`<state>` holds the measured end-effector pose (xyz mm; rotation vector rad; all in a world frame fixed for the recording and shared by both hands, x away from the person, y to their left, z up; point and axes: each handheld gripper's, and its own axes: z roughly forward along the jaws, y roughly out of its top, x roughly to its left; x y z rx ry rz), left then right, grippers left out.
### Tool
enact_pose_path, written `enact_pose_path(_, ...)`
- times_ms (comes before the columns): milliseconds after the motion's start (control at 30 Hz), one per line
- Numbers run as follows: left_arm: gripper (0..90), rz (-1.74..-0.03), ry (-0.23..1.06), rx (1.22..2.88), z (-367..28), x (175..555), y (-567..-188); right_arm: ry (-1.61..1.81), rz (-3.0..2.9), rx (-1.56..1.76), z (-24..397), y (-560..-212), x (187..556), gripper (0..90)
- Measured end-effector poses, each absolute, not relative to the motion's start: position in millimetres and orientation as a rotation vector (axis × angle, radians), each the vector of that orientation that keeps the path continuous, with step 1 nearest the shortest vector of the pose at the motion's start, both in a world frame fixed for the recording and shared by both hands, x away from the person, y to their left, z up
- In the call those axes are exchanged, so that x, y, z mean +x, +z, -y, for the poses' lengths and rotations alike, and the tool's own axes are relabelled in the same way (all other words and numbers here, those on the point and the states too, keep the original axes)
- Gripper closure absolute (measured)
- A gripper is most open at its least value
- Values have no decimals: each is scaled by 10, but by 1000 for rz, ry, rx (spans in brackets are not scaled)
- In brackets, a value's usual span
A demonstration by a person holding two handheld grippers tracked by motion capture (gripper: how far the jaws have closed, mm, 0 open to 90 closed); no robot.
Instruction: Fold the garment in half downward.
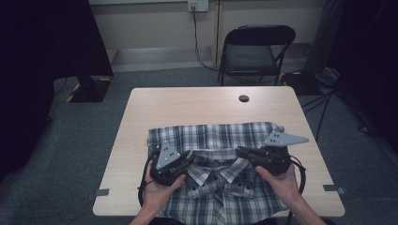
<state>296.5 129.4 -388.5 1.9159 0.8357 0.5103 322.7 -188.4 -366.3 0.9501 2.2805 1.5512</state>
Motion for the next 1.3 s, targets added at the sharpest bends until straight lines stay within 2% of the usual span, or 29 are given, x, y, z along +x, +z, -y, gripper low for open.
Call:
enact_pose_path(200,757,-805,481,1953,-1317,2713,-4041,1492,-2332,885,1858,-3837,2886,848)
enact_pose_path(333,757,-781,428,2042,-1271,2526,-4263,1441,-2369,869,1878,-3998,2702,847)
enact_pose_path(700,720,-783,274,2178,-1296,2389,-4698,1317,-2545,792,1818,-4457,2407,836)
enact_pose_path(833,617,-754,203,2183,-1335,2379,-4720,1318,-2601,766,1817,-4532,2376,784)
enact_pose_path(900,511,-729,171,2182,-1353,2373,-4712,1330,-2619,755,1822,-4543,2370,758)
enact_pose_path(967,366,-679,156,2169,-1395,2339,-4696,1361,-2664,735,1845,-4556,2345,670)
enact_pose_path(1000,318,-624,104,2139,-1458,2316,-4665,1402,-2693,722,1862,-4544,2343,636)
enact_pose_path(1033,266,-624,104,2139,-1458,2316,-4665,1464,-2708,702,1887,-4520,2336,609)
enact_pose_path(1067,239,-563,42,2080,-1539,2319,-4612,1514,-2712,701,1913,-4481,2332,573)
enact_pose_path(1167,205,-590,11,1984,-1647,2438,-4543,1702,-2686,738,2028,-4341,2397,523)
enact_pose_path(1233,224,-747,40,1959,-1698,2605,-4557,1706,-2643,812,2090,-4295,2493,461)
enact_pose_path(1300,239,-907,86,1993,-1742,2795,-4632,1590,-2581,938,2152,-4316,2647,472)
